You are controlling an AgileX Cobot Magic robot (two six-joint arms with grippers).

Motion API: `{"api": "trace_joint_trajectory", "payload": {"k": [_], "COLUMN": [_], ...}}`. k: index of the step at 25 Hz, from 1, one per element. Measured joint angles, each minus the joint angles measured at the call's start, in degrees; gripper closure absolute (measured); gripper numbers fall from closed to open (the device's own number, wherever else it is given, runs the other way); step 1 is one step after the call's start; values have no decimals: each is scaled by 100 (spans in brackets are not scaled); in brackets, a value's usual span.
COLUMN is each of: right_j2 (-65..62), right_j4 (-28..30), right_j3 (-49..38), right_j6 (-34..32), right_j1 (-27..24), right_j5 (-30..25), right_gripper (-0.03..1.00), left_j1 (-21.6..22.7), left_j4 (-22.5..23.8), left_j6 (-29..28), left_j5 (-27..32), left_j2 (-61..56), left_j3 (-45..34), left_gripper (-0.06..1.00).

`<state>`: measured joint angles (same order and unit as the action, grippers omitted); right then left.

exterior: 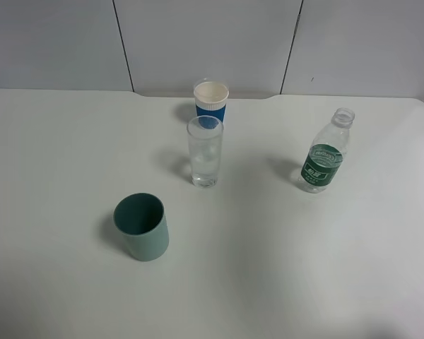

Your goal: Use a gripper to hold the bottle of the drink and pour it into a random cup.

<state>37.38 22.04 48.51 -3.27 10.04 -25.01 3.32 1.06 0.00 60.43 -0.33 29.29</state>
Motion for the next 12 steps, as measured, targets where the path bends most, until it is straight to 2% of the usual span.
{"api": "trace_joint_trajectory", "payload": {"k": [6,12], "right_j2": [-784,-1409], "right_j4": [-86,-102], "right_j3": [13,13], "right_j6": [-13,-13], "right_j1": [-915,-1091], "right_j5": [-320,-1138], "right_gripper": [19,19], "left_j1": [0,0], "left_j4": [0,0], "left_j6": [0,0], "left_j5": [0,0], "left_j2": [0,0], "left_j3": [0,0], "left_gripper": [-4,-4]}}
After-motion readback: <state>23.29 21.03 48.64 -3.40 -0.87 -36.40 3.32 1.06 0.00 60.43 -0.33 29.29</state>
